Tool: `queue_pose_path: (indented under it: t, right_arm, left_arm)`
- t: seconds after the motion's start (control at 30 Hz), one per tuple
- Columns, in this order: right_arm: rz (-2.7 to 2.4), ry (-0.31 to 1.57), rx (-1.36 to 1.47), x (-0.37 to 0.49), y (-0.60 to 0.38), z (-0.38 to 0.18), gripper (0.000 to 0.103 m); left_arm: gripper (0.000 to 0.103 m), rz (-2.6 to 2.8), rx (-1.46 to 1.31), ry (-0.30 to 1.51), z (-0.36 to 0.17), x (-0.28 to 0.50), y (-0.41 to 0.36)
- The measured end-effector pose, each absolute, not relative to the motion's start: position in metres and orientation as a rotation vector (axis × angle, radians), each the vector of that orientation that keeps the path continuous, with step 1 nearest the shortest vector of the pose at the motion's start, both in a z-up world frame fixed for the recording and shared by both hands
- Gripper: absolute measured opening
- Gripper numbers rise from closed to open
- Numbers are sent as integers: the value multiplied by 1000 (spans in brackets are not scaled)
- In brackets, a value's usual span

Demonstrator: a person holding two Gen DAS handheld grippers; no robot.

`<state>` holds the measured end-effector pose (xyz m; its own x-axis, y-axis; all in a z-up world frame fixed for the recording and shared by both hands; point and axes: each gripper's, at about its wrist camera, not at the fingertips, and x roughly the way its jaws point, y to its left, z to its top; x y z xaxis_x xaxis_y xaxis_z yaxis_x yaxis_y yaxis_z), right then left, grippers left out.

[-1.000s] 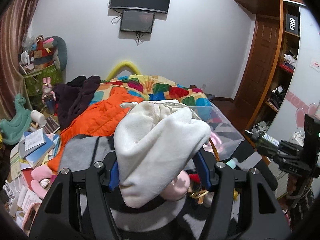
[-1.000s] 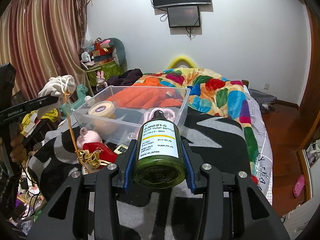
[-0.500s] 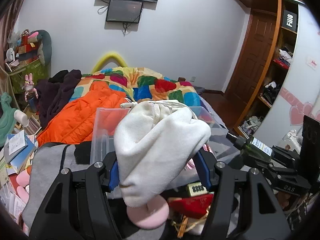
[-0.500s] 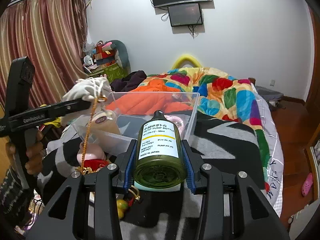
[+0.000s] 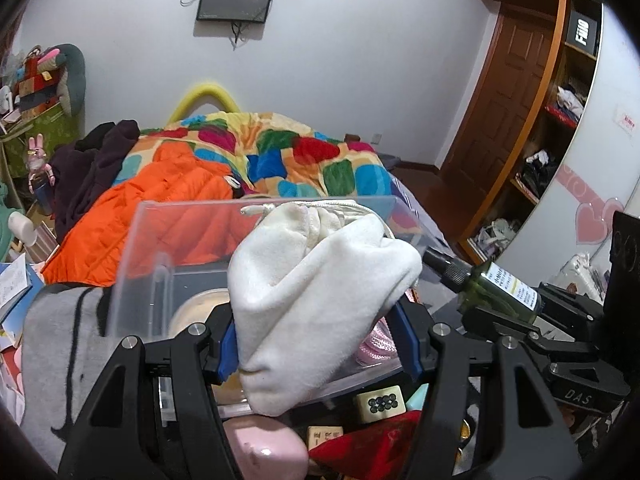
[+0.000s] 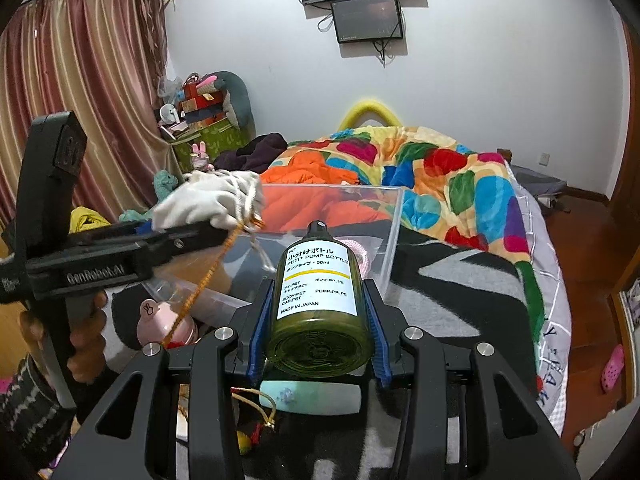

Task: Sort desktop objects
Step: 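Carry both items to the box and release the white pouch from the left tool, then lower the green bottle into the box and open the right tool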

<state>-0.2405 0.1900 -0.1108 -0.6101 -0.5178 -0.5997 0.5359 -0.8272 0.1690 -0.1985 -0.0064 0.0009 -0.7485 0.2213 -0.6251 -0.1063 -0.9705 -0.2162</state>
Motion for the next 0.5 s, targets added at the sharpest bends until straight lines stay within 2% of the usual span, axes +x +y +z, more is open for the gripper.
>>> queue_pose_path:
  t: [0.27,0.43,0.5]
  right_arm:
    - [-2390,18,904,-252,180,-113,38]
    - [-2407,32,906,-255,174,-114,38]
    - [-2410,43,911,-256,171,-114,38]
  left_arm:
    - [63,2810,-1040,-186,-2,-205,5]
    - [74,2790,-1054,-167,-5,-207,9]
    - [75,2782,-1059,-171,-6,-205,9]
